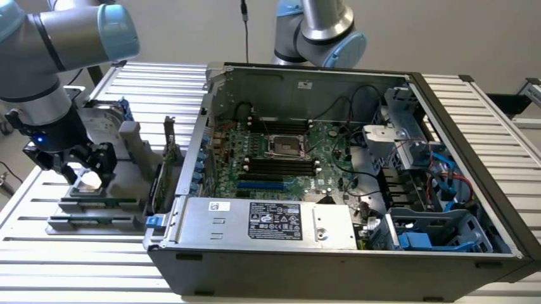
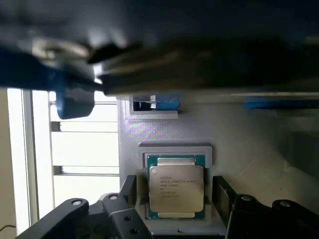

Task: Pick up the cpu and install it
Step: 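Pick up the cpu and move it towards the insertion slot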

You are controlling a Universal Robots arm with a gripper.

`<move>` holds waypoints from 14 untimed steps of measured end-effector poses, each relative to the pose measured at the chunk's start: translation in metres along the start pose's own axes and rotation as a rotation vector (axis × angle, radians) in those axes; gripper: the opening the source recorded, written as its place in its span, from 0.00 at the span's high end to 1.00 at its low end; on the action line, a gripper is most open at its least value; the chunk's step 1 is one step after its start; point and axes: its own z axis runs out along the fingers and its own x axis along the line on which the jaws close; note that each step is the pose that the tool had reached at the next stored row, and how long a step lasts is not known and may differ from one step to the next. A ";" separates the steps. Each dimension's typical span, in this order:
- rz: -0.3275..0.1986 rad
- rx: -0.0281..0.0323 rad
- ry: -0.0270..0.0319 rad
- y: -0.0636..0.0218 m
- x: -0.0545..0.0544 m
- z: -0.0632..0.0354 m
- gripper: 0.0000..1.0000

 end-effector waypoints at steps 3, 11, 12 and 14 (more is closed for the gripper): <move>0.000 -0.0034 0.0001 0.0000 0.000 -0.0001 0.29; 0.000 -0.0097 0.0001 0.0000 0.000 0.0000 0.29; 0.000 -0.0098 0.0002 0.0000 0.000 0.0001 0.29; 0.000 -0.0102 0.0001 0.0000 0.000 0.0001 0.29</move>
